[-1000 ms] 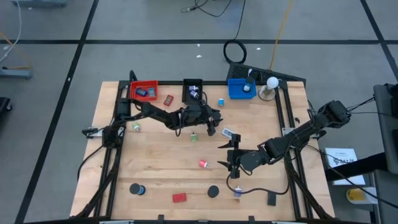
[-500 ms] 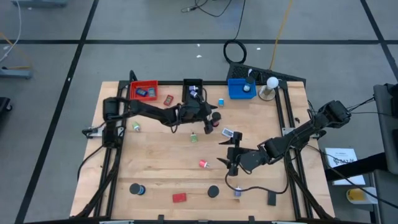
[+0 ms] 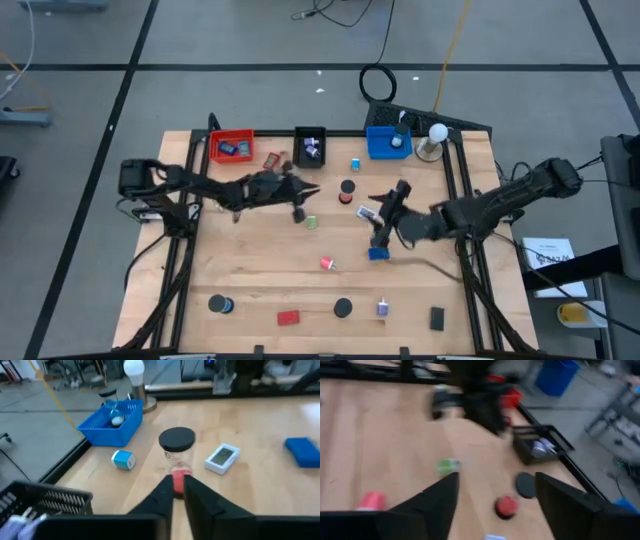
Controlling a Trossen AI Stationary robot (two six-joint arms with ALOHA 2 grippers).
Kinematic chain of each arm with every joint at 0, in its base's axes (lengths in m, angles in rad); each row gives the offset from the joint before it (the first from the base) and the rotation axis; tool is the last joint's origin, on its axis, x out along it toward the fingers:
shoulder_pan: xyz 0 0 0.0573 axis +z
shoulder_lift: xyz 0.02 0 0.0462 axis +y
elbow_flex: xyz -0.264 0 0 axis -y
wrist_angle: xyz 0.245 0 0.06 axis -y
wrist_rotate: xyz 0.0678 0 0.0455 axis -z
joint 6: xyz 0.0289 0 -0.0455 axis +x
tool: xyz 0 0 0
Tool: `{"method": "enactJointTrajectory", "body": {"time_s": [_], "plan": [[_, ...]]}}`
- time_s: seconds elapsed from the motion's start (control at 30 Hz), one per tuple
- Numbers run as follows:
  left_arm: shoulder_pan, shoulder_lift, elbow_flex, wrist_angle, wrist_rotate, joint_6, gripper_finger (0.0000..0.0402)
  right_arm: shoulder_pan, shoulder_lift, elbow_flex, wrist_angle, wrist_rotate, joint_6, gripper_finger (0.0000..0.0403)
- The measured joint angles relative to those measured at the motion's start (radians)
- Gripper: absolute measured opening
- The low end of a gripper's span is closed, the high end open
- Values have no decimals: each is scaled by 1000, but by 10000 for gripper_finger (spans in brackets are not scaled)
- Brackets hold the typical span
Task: Pick & Place Office items
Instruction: Put the red hourglass into the blue bin
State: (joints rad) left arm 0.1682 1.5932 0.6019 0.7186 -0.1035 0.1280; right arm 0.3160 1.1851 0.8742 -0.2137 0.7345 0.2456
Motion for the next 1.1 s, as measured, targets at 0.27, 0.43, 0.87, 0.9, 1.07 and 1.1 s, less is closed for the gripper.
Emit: {"method": "enactJointTrajectory", "body": {"time_s": [0.27, 0.43, 0.87, 0.9, 1.07, 1.1], "plan": [[-33, -38, -290, 404, 2, -56, 19, -338, 7, 37, -146, -354, 73, 57], [-34, -38, -324, 458, 1, -62, 36, -474, 77, 150, -279, -449, 71, 68], [-34, -38, -316, 452, 1, -60, 8, -565, 358, 372, -396, -531, 22, 270], [-34, -38, -316, 452, 0, -60, 5, -565, 364, 372, -396, -534, 22, 285], [-34, -38, -316, 446, 0, -60, 7, -565, 386, 374, -375, -587, 18, 341], [-34, -38, -316, 443, 0, -60, 11, -565, 386, 374, -363, -592, 12, 349]]}}
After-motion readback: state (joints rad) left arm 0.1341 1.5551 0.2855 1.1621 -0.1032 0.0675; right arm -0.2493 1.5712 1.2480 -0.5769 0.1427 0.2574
